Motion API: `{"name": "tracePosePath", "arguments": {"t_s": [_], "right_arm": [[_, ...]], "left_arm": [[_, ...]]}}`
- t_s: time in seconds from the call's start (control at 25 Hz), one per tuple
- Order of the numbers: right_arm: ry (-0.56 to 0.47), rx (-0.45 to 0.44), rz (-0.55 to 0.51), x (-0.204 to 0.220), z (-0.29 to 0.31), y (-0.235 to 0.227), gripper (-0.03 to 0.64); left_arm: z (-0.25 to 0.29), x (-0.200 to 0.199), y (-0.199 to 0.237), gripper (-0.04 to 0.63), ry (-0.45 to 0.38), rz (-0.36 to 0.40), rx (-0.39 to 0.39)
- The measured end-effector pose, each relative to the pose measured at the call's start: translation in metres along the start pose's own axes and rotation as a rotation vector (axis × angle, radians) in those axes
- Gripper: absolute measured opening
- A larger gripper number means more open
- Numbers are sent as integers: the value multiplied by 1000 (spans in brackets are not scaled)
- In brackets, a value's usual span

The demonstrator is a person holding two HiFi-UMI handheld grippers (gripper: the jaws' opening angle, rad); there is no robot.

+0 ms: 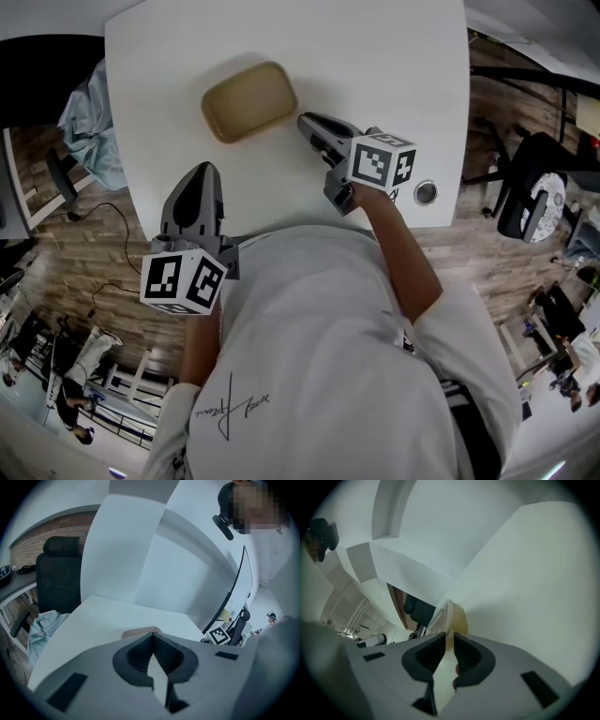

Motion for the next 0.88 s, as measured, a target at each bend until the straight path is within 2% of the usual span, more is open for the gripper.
{"name": "tracePosePath", "arguments": {"t_s": [0.88], "right_arm": [[-5,-59,18,-1,2,4,55]], "left_arm": [[3,2,-1,8,14,-10,-17]]}}
Point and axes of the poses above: the fingertips, and each gripper's own axes: z forward along the fingers, y to its left, x out of its underside, the point moved 1 cm from there along -z, backward along the fingers, and after that the axes turned 11 degrees about x, right-handed, at the moved point
